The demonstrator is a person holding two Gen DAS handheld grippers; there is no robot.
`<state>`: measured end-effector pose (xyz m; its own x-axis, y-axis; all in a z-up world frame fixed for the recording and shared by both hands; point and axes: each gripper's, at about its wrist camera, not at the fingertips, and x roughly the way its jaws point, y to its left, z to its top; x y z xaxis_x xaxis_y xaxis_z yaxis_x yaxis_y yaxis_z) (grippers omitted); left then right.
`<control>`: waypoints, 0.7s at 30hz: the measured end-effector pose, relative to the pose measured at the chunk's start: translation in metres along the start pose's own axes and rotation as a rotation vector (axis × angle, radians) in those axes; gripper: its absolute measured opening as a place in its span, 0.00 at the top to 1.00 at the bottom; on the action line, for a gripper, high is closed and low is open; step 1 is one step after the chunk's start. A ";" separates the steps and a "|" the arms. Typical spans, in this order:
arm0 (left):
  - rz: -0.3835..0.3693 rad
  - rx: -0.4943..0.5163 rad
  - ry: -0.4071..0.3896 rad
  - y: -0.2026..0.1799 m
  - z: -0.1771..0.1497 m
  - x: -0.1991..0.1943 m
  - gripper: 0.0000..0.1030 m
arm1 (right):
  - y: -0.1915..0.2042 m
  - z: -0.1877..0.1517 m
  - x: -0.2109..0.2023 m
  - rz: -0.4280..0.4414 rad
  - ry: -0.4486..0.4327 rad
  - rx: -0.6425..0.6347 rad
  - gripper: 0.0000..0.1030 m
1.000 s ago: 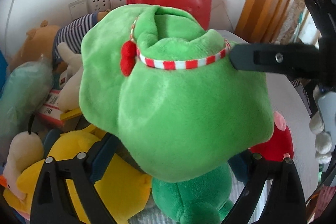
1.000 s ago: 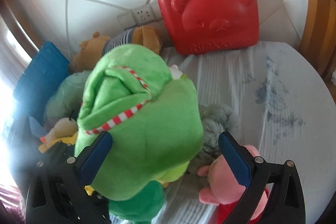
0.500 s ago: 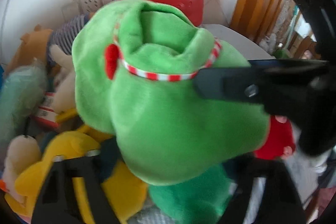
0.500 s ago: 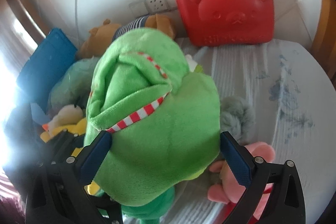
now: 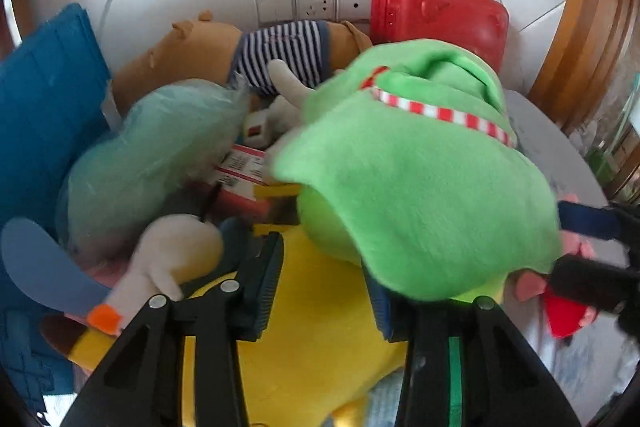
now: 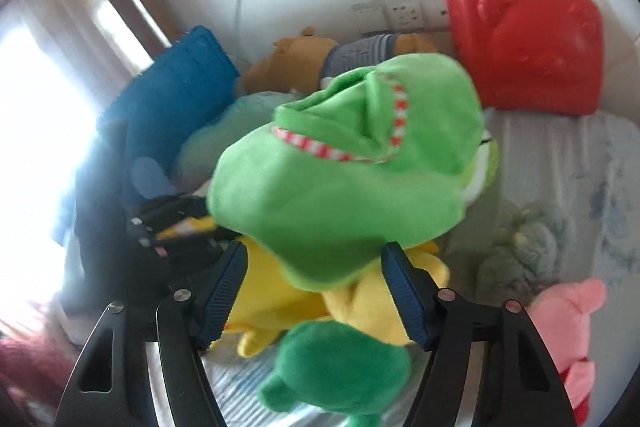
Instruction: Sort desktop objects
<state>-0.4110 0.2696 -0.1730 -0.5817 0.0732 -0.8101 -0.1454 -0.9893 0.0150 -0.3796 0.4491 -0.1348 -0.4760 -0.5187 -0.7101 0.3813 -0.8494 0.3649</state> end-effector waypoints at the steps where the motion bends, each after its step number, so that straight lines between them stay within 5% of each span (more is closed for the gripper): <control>1: 0.016 0.013 -0.007 -0.001 -0.001 0.000 0.61 | -0.001 -0.003 -0.005 -0.018 -0.010 0.009 0.32; 6: 0.103 -0.039 0.008 0.011 0.008 0.020 0.61 | -0.038 -0.012 -0.025 -0.191 -0.011 0.063 0.32; 11: 0.197 -0.089 0.025 0.036 0.016 0.035 0.61 | -0.065 -0.003 -0.033 -0.205 -0.059 0.113 0.32; 17: 0.097 -0.203 0.027 0.054 0.004 0.006 0.61 | -0.081 0.024 -0.011 -0.167 -0.074 0.137 0.32; 21: 0.061 -0.212 -0.006 0.039 -0.004 -0.021 0.34 | -0.081 0.021 0.000 -0.165 -0.043 0.137 0.32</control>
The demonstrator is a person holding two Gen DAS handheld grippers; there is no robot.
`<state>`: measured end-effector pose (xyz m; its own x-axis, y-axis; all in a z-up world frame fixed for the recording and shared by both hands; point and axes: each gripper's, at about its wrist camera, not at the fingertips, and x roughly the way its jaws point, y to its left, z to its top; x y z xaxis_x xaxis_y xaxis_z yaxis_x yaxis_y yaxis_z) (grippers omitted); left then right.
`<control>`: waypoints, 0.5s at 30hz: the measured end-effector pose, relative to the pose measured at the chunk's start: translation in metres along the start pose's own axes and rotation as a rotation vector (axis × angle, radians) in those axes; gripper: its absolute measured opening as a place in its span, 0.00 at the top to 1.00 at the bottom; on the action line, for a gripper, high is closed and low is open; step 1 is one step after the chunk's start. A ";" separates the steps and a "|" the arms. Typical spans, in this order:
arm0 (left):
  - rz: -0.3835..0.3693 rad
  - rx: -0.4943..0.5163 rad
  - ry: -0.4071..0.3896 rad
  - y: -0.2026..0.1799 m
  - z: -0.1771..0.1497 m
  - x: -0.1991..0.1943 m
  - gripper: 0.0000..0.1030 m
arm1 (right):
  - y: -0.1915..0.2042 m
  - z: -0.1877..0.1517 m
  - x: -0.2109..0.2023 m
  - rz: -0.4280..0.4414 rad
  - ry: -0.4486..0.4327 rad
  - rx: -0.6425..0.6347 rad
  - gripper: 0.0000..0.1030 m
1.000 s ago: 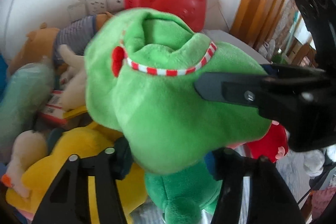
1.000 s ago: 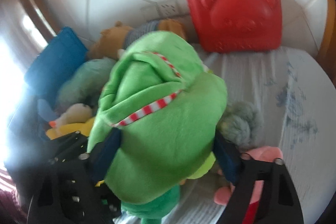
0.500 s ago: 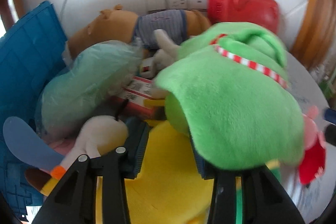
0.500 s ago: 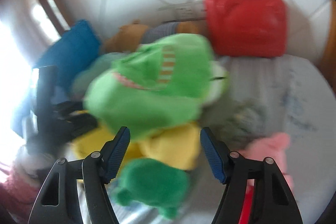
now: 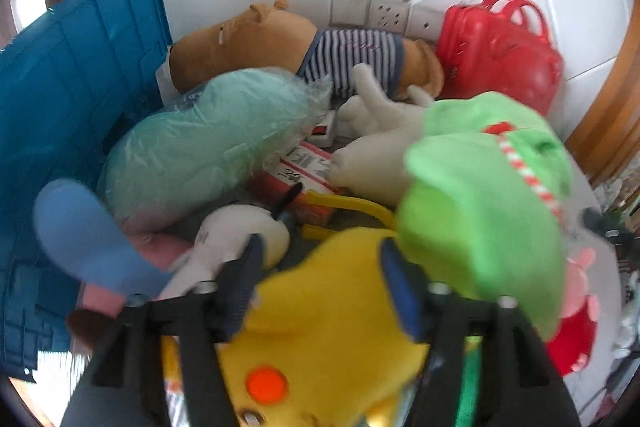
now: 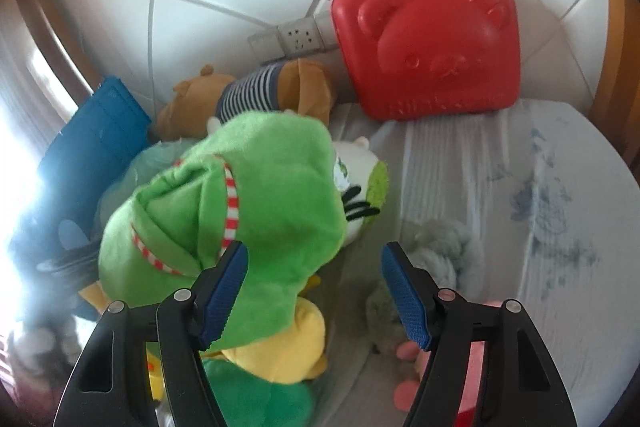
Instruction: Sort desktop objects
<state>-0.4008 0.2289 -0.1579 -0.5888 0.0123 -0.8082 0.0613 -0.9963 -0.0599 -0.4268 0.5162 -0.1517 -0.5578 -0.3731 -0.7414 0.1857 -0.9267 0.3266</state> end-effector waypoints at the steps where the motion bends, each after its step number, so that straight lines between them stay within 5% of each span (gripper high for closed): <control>1: -0.008 0.000 -0.007 -0.003 -0.003 -0.006 0.33 | 0.000 -0.004 0.000 0.004 0.007 0.002 0.32; 10: -0.095 0.032 0.002 -0.041 -0.033 -0.027 0.33 | 0.009 -0.035 -0.030 -0.023 0.022 -0.009 0.32; 15: -0.053 -0.024 -0.005 -0.059 -0.050 -0.038 0.33 | 0.004 -0.028 -0.030 0.005 0.026 -0.077 0.32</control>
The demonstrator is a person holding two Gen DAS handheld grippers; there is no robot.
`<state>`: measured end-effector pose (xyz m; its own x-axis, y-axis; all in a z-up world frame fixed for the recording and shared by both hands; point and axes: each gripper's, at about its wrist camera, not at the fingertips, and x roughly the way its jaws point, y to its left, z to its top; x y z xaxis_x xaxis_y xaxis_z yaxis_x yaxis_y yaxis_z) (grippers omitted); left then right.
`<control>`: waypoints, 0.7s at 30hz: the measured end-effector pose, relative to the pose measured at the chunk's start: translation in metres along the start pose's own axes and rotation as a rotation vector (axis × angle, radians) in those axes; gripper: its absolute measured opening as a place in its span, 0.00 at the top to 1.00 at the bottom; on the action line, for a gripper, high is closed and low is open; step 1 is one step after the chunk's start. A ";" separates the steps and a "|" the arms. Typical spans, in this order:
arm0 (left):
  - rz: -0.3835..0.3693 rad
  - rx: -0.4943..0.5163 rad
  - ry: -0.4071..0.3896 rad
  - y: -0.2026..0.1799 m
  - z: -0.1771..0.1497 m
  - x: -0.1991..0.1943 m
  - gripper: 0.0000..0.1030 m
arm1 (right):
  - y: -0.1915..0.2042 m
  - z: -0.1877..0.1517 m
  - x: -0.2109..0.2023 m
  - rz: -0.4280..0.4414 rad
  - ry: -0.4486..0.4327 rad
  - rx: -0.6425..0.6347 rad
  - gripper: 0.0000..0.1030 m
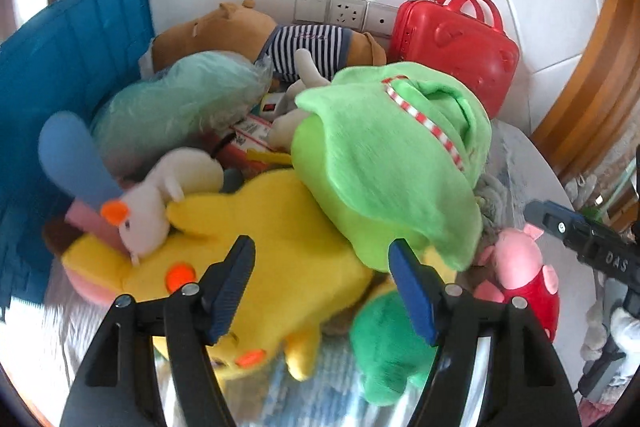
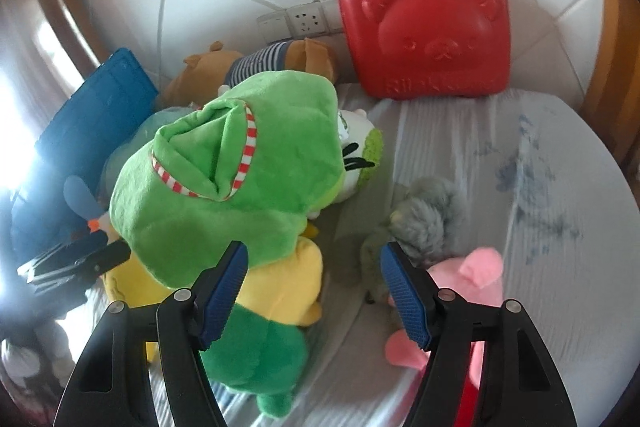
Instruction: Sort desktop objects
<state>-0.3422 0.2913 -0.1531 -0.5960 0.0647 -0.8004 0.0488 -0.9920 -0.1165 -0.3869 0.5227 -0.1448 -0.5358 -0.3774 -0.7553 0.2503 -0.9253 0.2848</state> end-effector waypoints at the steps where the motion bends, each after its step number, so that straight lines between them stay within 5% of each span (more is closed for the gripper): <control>1: 0.030 -0.005 -0.008 -0.009 -0.005 -0.003 0.33 | -0.003 0.003 0.001 0.020 0.002 -0.020 0.32; 14: 0.205 -0.179 -0.038 -0.057 -0.001 0.019 0.33 | -0.033 0.049 0.015 0.160 0.038 -0.243 0.27; 17: 0.217 -0.209 -0.041 -0.048 0.006 0.037 0.04 | -0.034 0.069 0.037 0.201 0.035 -0.263 0.05; 21: 0.197 -0.228 -0.055 -0.034 0.010 0.054 0.00 | -0.030 0.092 0.079 0.237 0.043 -0.300 0.00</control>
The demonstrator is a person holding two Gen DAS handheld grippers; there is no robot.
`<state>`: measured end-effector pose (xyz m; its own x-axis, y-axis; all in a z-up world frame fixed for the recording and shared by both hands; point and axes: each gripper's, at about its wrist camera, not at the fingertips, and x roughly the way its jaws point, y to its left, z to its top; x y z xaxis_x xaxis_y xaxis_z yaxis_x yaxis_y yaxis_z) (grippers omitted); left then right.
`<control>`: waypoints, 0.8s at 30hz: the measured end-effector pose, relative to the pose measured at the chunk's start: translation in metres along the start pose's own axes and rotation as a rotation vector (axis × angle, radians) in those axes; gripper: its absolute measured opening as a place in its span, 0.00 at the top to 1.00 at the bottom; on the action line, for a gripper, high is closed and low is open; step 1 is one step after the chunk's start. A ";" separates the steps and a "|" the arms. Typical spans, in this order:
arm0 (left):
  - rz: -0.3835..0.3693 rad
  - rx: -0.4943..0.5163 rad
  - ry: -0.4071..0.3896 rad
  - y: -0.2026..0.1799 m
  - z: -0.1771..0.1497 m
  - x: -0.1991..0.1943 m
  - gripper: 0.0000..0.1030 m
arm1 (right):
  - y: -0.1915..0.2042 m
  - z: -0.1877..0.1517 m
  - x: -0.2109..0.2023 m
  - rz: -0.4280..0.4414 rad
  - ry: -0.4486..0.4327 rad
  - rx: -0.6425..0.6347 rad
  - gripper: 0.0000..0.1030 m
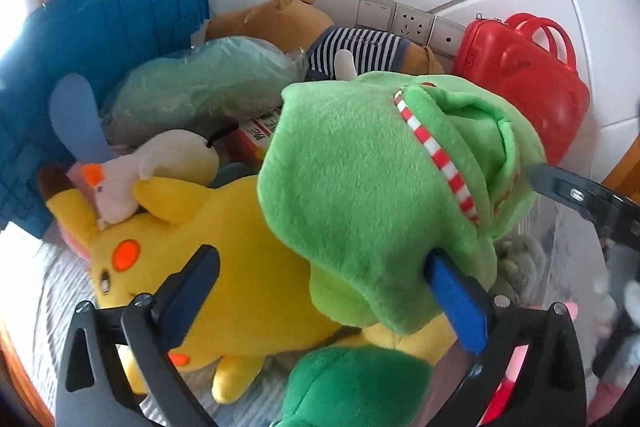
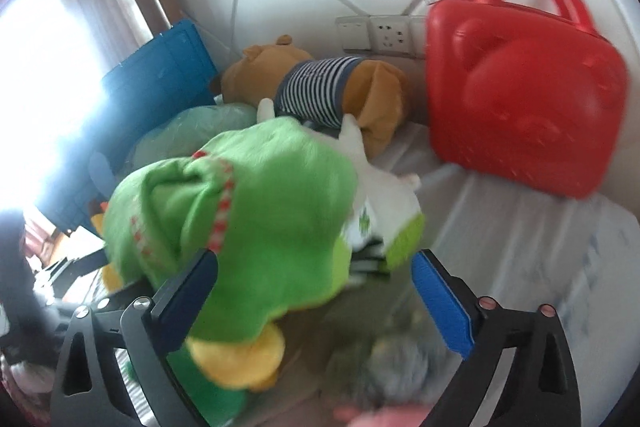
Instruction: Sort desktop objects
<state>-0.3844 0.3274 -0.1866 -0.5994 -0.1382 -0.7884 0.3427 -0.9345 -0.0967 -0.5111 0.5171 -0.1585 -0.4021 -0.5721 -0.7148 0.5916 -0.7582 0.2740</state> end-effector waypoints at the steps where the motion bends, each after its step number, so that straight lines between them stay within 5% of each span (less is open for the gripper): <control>1: -0.004 0.002 -0.006 0.001 0.001 0.004 0.00 | -0.003 0.005 0.011 0.006 0.005 -0.008 0.00; 6: -0.042 0.017 -0.037 0.002 0.004 0.019 0.00 | -0.016 0.010 0.040 0.153 -0.011 0.043 0.00; 11: -0.055 0.056 -0.067 0.003 0.007 0.017 0.00 | -0.012 0.006 0.037 0.196 -0.021 0.002 0.00; 18: 0.041 0.089 -0.140 0.008 0.015 0.022 0.00 | 0.025 -0.013 0.058 0.151 0.072 -0.135 0.06; 24: -0.015 0.099 -0.135 0.022 0.021 0.023 0.00 | 0.032 -0.014 0.024 0.098 -0.079 -0.172 0.04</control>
<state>-0.4053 0.2964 -0.1938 -0.6982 -0.1608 -0.6976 0.2642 -0.9635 -0.0423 -0.4913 0.4834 -0.1758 -0.3859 -0.6686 -0.6357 0.7384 -0.6369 0.2216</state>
